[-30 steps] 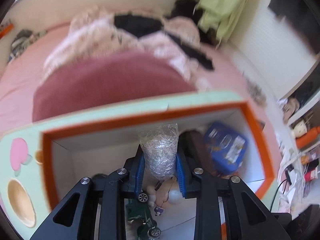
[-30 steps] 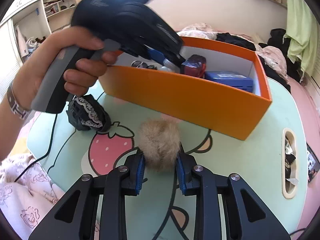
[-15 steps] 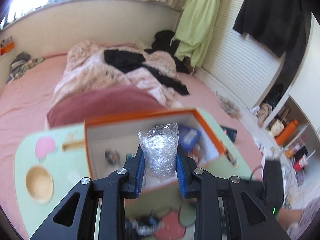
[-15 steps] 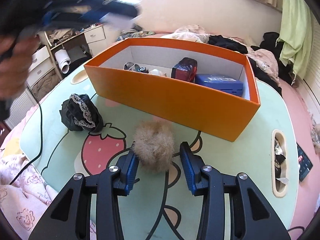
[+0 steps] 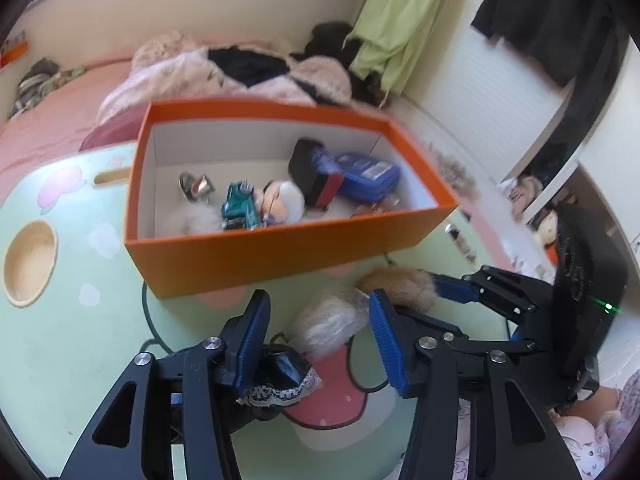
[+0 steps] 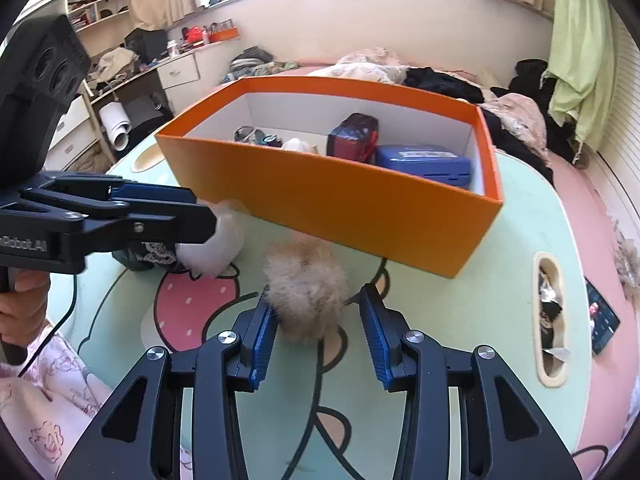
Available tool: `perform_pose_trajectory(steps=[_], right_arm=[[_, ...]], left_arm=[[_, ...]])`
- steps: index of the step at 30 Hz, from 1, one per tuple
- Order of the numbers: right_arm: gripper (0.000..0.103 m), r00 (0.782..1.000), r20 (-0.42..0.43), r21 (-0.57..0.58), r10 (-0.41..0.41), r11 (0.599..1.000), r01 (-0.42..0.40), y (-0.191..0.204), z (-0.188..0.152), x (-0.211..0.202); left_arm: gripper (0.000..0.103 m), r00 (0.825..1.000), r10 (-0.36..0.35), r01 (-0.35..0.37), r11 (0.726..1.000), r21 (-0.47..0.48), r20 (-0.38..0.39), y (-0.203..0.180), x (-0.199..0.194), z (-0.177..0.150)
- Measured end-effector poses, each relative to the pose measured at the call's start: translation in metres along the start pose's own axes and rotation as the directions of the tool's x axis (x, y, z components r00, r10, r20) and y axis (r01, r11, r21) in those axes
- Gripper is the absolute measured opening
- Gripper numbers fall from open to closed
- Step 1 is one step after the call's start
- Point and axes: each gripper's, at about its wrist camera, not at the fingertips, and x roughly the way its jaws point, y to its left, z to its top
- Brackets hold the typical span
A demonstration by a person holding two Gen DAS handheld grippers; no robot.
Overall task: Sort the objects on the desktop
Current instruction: 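Pull the clear plastic bag out with the left tool while the right sets the fur ball down, then reach into the box and grasp the dark brown case with the right tool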
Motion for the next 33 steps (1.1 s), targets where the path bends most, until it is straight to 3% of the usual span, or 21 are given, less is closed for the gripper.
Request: perform_pose_trajectory(steps=[4,9,12,15,18,21,27,31,33], right_arm=[[0.042,0.999,0.026,0.025,0.023,0.999,-0.023,-0.01,0.005,-0.012],[0.042,0.989,0.029,0.025,0.147,0.989,-0.147,-0.012,0.028,-0.023],[0.042,0.979,0.065,0.031,0.191,0.981,-0.194,-0.015,0.055,-0.029],[0.042,0.991,0.042,0.11,0.126,0.985,-0.13,-0.028,0.086,-0.016],[0.042,0.999,-0.034,0.224,0.03,0.974,-0.022,-0.052,0.112,0.01],[0.042,0.99,-0.134,0.221,-0.049,0.972,0.078,-0.058,0.126,0.035],[0.042,0.983,-0.176,0.206,0.05,0.978,-0.012,-0.044,0.145,0.06],[0.041,0.971,-0.239,0.174,0.01,0.984,0.032,-0.034,0.149,0.085],[0.03,0.968,-0.251,0.143,-0.012,0.988,0.05,-0.03,0.149,0.097]], left_arm=[[0.064,0.991,0.021,-0.024,1.0,0.018,0.133,0.008,-0.031,-0.003],[0.072,0.962,0.052,-0.025,0.994,-0.106,0.266,0.049,-0.07,-0.009],[0.08,0.945,0.123,-0.07,0.981,-0.178,0.302,0.073,-0.086,-0.014],[0.081,0.932,0.186,-0.112,0.965,-0.238,0.312,0.093,-0.094,-0.02],[0.083,0.925,0.234,-0.152,0.949,-0.275,0.298,0.108,-0.094,-0.023],[0.083,0.925,0.245,-0.161,0.946,-0.282,0.292,0.116,-0.091,-0.025],[0.084,0.932,0.212,-0.125,0.95,-0.287,0.296,0.124,-0.085,-0.026],[0.084,0.936,0.191,-0.101,0.951,-0.293,0.294,0.126,-0.079,-0.025],[0.084,0.938,0.184,-0.095,0.951,-0.293,0.294,0.126,-0.078,-0.026]])
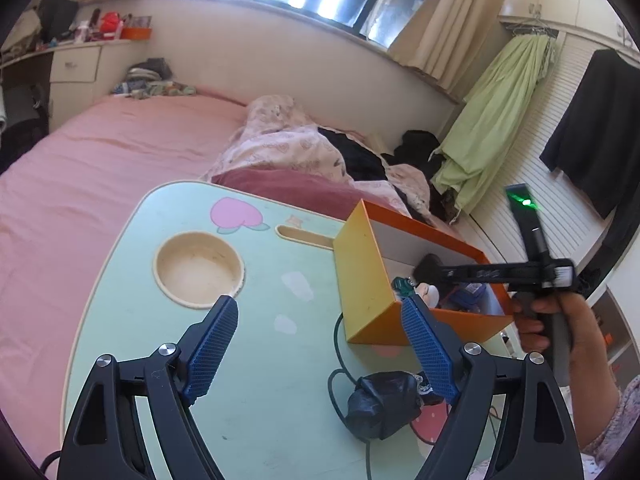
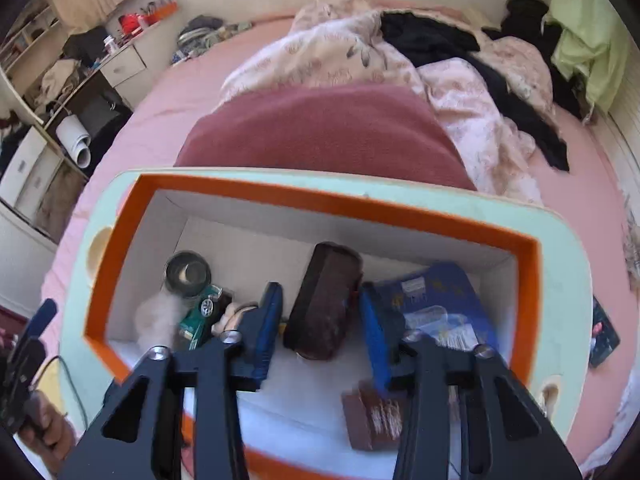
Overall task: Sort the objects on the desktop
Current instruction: 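Reach into the box and grasp the dark brown case with the right tool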
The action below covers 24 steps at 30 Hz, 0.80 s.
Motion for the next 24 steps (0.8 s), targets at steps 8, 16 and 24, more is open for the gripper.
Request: perform_pose_trajectory(steps=[8,16,24], right_arm=[[0.029,0.971,0.225,-0.051,0.085,0.996,-0.075,0.001,-0.011,-0.05],[0.029,0.943,0.298,-0.112,0.149,0.986,-0.12,-0.028,-0.077,-0.142],[0.029,0.996,0.085,0.006,0.04,0.999,-0.04,-0.036,-0.154,-0.065]], left_arm=[[0.084,1.0,-0.009,0.009,1.0,-0.015,0.012,0.002,-0.006,0.001],[0.084,0.999,-0.039,0.039,0.999,-0.033,0.017,-0.002,-0.008,0.003],[0.084,0.998,-0.058,0.058,0.998,0.028,-0.012,-0.029,-0.006,0.014]])
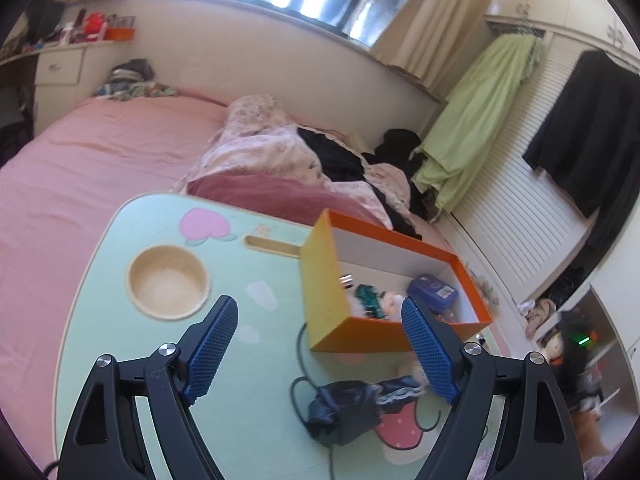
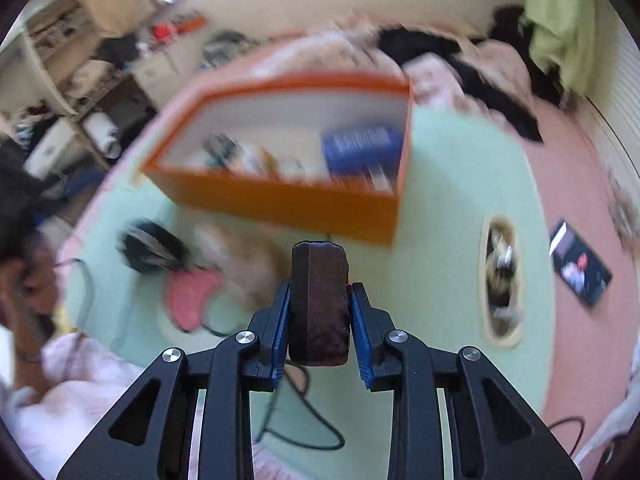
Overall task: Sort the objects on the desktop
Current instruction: 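Reach into the box and grasp the dark brown case with the right tool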
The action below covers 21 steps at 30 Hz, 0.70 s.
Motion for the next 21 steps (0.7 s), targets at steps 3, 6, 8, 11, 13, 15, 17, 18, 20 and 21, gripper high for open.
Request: perform_pose_trajectory(steps=[3,6,8,11,13,15,17,18,20,21], right_arm=[[0.03,1.0,0.027,-0.012,-0.011,1.0,0.011,0.005,-0.003,0.022],[0.031,0.996,0.088,-0.031,0.001,1.0,0.001,0.012,0.002,0.027],[0.038,0.993,0.115,-0.025,0.01,1.0,-0.007,0.011,0.005,0.023],[0.073,0.984,0.176,0.008,0.015,1.0,-0.016,0.002,0.001,0.008],[0.077,0.981,0.19,0.026,0.046,0.998,-0.051,-0.003,-0.003,-0.001],[0.077,0.984,0.165,0.041,0.07,0.996,-0.077,-0.006,-0.012,-0.003],[0.077,0.989,0.128,0.062,0.07,0.995,-0.079,-0.011,-0.02,0.002],[0.078,0.99,0.121,0.075,0.074,0.994,-0.084,-0.012,-0.024,0.004],[0.078,0.986,0.151,0.084,0.076,0.992,-0.089,-0.013,-0.025,0.004],[0.078,0.985,0.156,0.084,0.069,0.993,-0.083,-0.012,-0.023,0.005]], left_arm=[[0.084,1.0,-0.014,0.014,0.999,0.031,-0.009,-0.015,0.001,0.005],[0.084,0.998,-0.044,0.046,0.998,0.036,-0.046,-0.028,0.007,0.009],[0.084,0.993,-0.076,0.079,0.997,0.026,-0.093,-0.036,0.014,0.012],[0.084,0.973,-0.112,0.115,0.993,0.002,-0.202,-0.048,0.03,0.015],[0.084,0.957,-0.108,0.114,0.993,0.009,-0.268,-0.058,0.042,0.017],[0.084,0.941,-0.122,0.134,0.991,0.017,-0.316,-0.071,0.056,0.022],[0.084,0.917,-0.161,0.17,0.985,-0.007,-0.364,-0.082,0.072,0.027],[0.084,0.9,-0.189,0.192,0.981,-0.032,-0.393,-0.086,0.082,0.03],[0.084,0.866,-0.239,0.221,0.971,-0.093,-0.439,-0.095,0.102,0.031],[0.084,0.851,-0.258,0.227,0.966,-0.121,-0.458,-0.098,0.113,0.031]])
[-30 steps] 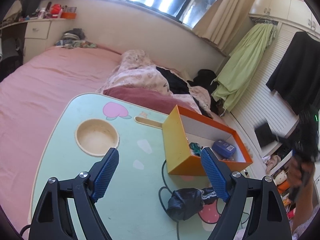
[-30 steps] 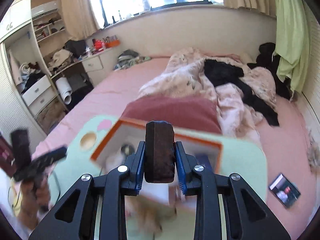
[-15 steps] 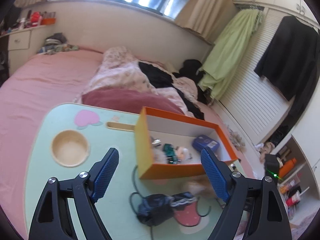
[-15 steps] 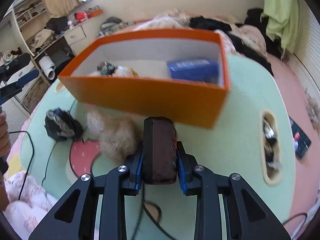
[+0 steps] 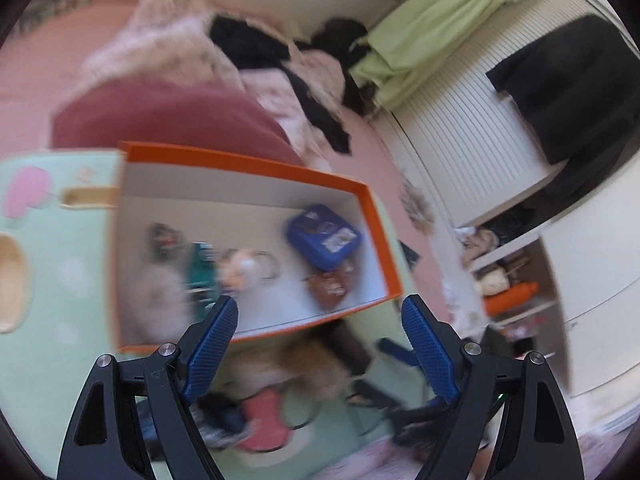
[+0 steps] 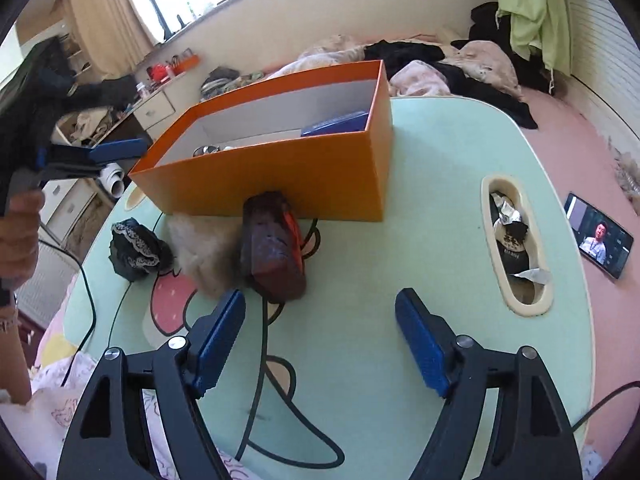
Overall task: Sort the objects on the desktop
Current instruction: 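Reach into the box and grasp the dark brown case with the right tool, then set the brown case on the table with the right tool while the left lifts the blue tin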
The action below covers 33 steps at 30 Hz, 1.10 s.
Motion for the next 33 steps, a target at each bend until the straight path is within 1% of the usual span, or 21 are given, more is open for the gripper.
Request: perform_pose_trajectory(steps=[2,4,5,6,7,9,11,13,14,16,17,19,20,22,24,25,26,27,28,30,33], right_arm=[[0.078,1.0,0.016,-0.012,-0.022,1.0,0.023,-0.001,0.001,0.002],[0.078,0.999,0.022,-0.03,-0.042,0.999,0.043,0.001,0.002,0.004],[0.078,0.998,0.023,-0.039,-0.051,0.998,0.052,0.001,0.002,0.004],[0.078,0.998,0.024,-0.047,-0.059,0.997,0.06,0.002,0.003,0.006],[0.078,0.998,0.025,-0.052,-0.063,0.997,0.064,0.002,0.003,0.006],[0.078,0.998,0.026,-0.054,-0.062,0.997,0.063,0.001,0.004,0.007],[0.078,0.998,0.03,-0.048,-0.053,0.997,0.055,-0.003,0.002,0.005],[0.078,0.998,0.032,-0.043,-0.047,0.998,0.049,-0.004,0.003,0.006],[0.078,0.998,0.033,-0.041,-0.046,0.998,0.048,-0.005,0.003,0.006],[0.078,0.998,0.033,-0.042,-0.046,0.998,0.048,-0.006,0.004,0.006],[0.078,0.998,0.033,-0.043,-0.046,0.998,0.048,-0.006,0.003,0.006],[0.078,0.998,0.032,-0.043,-0.047,0.998,0.048,-0.006,0.004,0.006],[0.078,0.998,0.032,-0.043,-0.047,0.998,0.048,-0.006,0.004,0.006],[0.078,0.998,0.033,-0.043,-0.046,0.998,0.048,-0.007,0.004,0.006],[0.078,0.998,0.031,-0.043,-0.047,0.998,0.049,-0.007,0.004,0.006],[0.078,0.998,0.032,-0.044,-0.046,0.998,0.048,-0.008,0.005,0.006],[0.078,0.998,0.032,-0.044,-0.046,0.998,0.048,-0.009,0.005,0.007],[0.078,0.998,0.031,-0.044,-0.047,0.998,0.048,-0.009,0.005,0.007],[0.078,0.998,0.031,-0.044,-0.047,0.998,0.049,-0.009,0.005,0.008],[0.078,0.998,0.031,-0.045,-0.048,0.998,0.049,-0.009,0.006,0.008],[0.078,0.998,0.031,-0.045,-0.049,0.998,0.05,-0.008,0.005,0.009]], left_arm=[[0.083,0.999,-0.022,0.021,0.999,-0.028,-0.039,-0.002,0.019,0.008],[0.082,0.995,-0.066,0.061,0.996,-0.069,-0.07,-0.001,0.035,0.016],[0.079,0.992,-0.093,0.085,0.992,-0.096,-0.086,0.0,0.044,0.02],[0.077,0.99,-0.103,0.093,0.989,-0.111,-0.096,0.001,0.05,0.023],[0.074,0.99,-0.1,0.087,0.989,-0.123,-0.102,0.001,0.056,0.026],[0.071,0.991,-0.082,0.068,0.989,-0.132,-0.105,0.001,0.067,0.032],[0.067,0.987,-0.104,0.083,0.983,-0.166,-0.124,0.003,0.078,0.034],[0.066,0.978,-0.15,0.115,0.967,-0.226,-0.146,0.009,0.089,0.035],[0.065,0.974,-0.161,0.118,0.961,-0.25,-0.157,0.011,0.094,0.034],[0.065,0.974,-0.146,0.096,0.958,-0.269,-0.174,0.012,0.104,0.034],[0.059,0.975,-0.126,0.075,0.962,-0.264,-0.183,0.011,0.109,0.034],[0.059,0.977,-0.095,0.044,0.966,-0.254,-0.191,0.01,0.117,0.035],[0.059,0.976,-0.105,0.05,0.961,-0.271,-0.193,0.012,0.122,0.034],[0.059,0.972,-0.159,0.097,0.942,-0.32,-0.175,0.017,0.129,0.035],[0.058,0.966,-0.216,0.149,0.914,-0.376,-0.143,0.022,0.135,0.035],[0.055,0.962,-0.241,0.173,0.9,-0.4,-0.127,0.025,0.137,0.035],[0.042,0.957,-0.268,0.199,0.886,-0.419,-0.111,0.027,0.139,0.034],[0.033,0.955,-0.28,0.214,0.881,-0.422,-0.101,0.027,0.14,0.034],[0.022,0.957,-0.276,0.216,0.885,-0.413,-0.092,0.025,0.139,0.034],[0.021,0.962,-0.261,0.212,0.896,-0.39,-0.078,0.019,0.138,0.035],[0.021,0.964,-0.257,0.214,0.898,-0.385,-0.064,0.018,0.137,0.035]])
